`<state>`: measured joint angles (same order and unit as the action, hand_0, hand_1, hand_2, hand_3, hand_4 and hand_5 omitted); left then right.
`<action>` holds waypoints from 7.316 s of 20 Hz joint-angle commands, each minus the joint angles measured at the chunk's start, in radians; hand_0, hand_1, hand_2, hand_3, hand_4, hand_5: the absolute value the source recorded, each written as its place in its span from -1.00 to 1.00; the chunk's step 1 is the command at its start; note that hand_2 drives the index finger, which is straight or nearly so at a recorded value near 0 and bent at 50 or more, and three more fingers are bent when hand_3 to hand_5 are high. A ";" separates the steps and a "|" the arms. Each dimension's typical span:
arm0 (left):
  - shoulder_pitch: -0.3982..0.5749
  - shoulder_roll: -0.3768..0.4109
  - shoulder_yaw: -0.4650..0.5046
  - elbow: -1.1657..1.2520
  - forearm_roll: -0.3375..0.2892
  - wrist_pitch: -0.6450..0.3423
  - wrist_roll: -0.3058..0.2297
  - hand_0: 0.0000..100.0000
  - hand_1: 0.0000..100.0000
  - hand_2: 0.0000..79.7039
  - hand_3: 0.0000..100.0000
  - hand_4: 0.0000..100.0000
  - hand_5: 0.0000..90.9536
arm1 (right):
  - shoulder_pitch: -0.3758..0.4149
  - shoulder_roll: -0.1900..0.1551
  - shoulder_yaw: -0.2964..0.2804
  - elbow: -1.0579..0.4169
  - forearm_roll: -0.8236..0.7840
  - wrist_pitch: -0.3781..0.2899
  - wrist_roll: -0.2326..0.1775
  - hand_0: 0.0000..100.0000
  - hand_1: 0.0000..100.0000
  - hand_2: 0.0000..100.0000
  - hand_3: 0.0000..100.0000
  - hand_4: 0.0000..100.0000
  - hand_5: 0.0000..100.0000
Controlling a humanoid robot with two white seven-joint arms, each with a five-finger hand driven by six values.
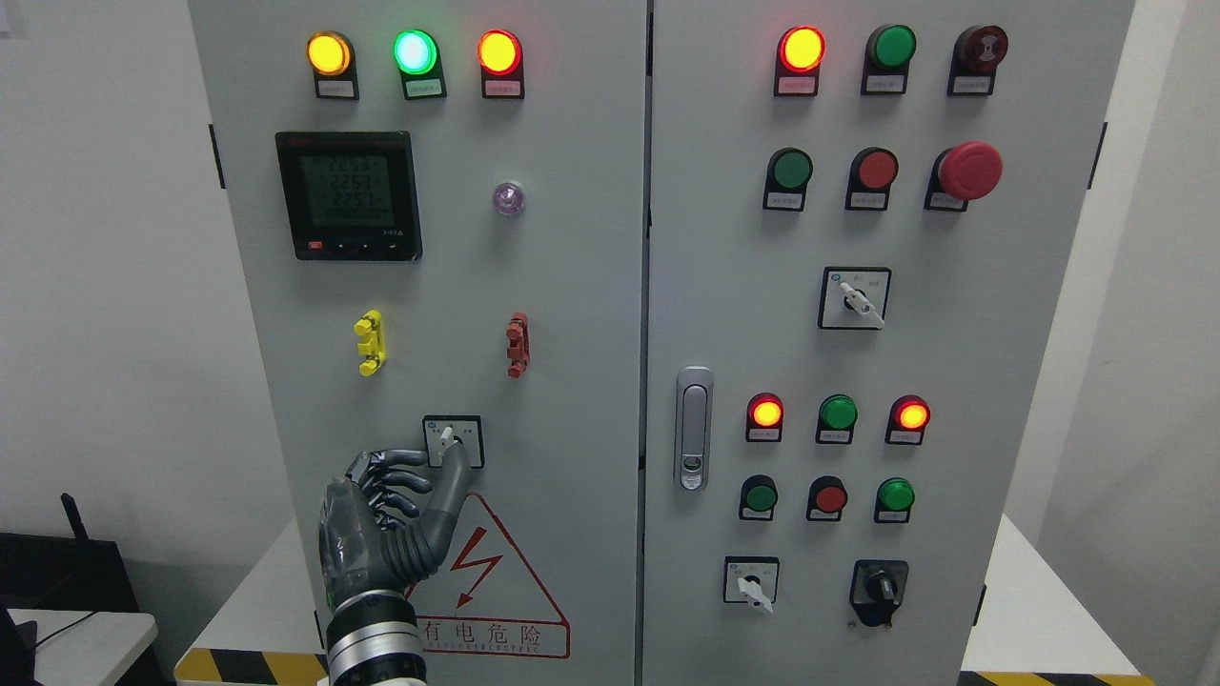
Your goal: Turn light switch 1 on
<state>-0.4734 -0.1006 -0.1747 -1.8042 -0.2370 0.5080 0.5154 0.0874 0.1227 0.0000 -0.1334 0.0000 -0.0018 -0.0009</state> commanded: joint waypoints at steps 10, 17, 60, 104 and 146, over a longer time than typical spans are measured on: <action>-0.014 -0.001 -0.016 0.020 -0.001 0.027 0.000 -0.73 0.15 0.27 0.49 0.66 0.86 | 0.000 0.000 0.020 0.000 -0.026 0.000 -0.001 -0.76 -0.22 -1.00 -1.00 -1.00 -1.00; -0.030 -0.002 -0.016 0.032 0.002 0.034 -0.003 -0.72 0.13 0.30 0.50 0.66 0.86 | 0.000 0.000 0.020 0.001 -0.026 0.000 -0.001 -0.76 -0.22 -1.00 -1.00 -1.00 -1.00; -0.045 -0.001 -0.019 0.046 0.010 0.063 -0.003 -0.60 -0.07 0.35 0.54 0.70 0.89 | 0.000 0.000 0.020 0.000 -0.026 0.000 -0.001 -0.76 -0.22 -1.00 -1.00 -1.00 -1.00; -0.047 0.001 -0.017 0.049 0.012 0.064 -0.018 -0.15 -0.31 0.37 0.58 0.74 0.92 | 0.000 0.000 0.020 0.000 -0.026 0.000 -0.001 -0.76 -0.22 -1.00 -1.00 -1.00 -1.00; -0.051 0.001 -0.019 0.057 0.033 0.063 -0.051 0.19 -0.77 0.53 0.70 0.79 0.93 | 0.000 0.000 0.020 0.000 -0.026 0.000 -0.001 -0.76 -0.22 -1.00 -1.00 -1.00 -1.00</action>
<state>-0.5262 -0.0998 -0.1935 -1.7477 -0.2046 0.5731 0.4829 0.0874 0.1227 0.0000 -0.1333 0.0000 -0.0018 -0.0009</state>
